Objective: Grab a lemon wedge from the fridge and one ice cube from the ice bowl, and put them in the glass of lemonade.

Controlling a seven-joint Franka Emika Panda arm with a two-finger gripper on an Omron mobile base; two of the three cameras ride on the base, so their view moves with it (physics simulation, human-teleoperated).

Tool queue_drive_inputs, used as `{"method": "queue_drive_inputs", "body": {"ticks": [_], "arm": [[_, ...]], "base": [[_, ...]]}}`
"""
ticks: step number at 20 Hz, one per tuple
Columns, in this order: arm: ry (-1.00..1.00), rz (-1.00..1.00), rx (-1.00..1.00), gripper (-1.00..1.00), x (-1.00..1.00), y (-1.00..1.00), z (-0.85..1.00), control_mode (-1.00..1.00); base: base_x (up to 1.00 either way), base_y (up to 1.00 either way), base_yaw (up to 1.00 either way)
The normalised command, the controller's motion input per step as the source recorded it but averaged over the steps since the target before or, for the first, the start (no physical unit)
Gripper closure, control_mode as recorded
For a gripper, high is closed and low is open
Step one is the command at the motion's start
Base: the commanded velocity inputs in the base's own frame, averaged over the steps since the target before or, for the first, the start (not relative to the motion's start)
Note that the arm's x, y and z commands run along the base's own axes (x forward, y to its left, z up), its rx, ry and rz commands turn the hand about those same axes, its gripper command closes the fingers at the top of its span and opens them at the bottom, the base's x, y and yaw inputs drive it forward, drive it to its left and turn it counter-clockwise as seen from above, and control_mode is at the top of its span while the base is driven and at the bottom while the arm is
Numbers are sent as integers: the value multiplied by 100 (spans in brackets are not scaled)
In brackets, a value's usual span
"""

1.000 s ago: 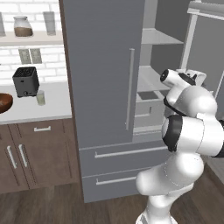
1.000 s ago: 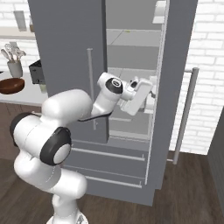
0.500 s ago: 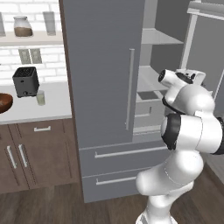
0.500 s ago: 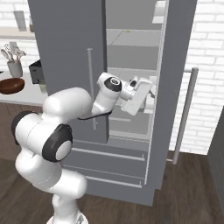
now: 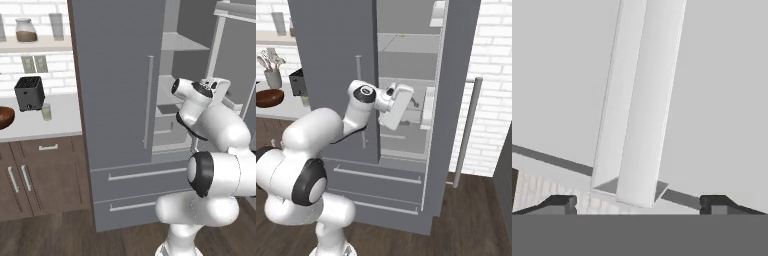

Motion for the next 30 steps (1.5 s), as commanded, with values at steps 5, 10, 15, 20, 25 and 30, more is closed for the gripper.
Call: {"method": "queue_drive_inputs", "body": {"ticks": [5,10,15,20,25,30], "arm": [[0,0,-3,-100,-34,60,31,-100],[-23,0,22,-100,-15,60,-9,-100],[-32,0,73,-100,0,36,-42,-100],[-28,0,72,-100,0,26,-6,-100],[-5,3,30,-100,-19,40,44,-100],[-5,15,3,-100,-41,51,23,-100]], "base": [[0,0,0],[0,0,0],[0,0,0],[0,0,0],[0,0,0],[0,0,0]]}}
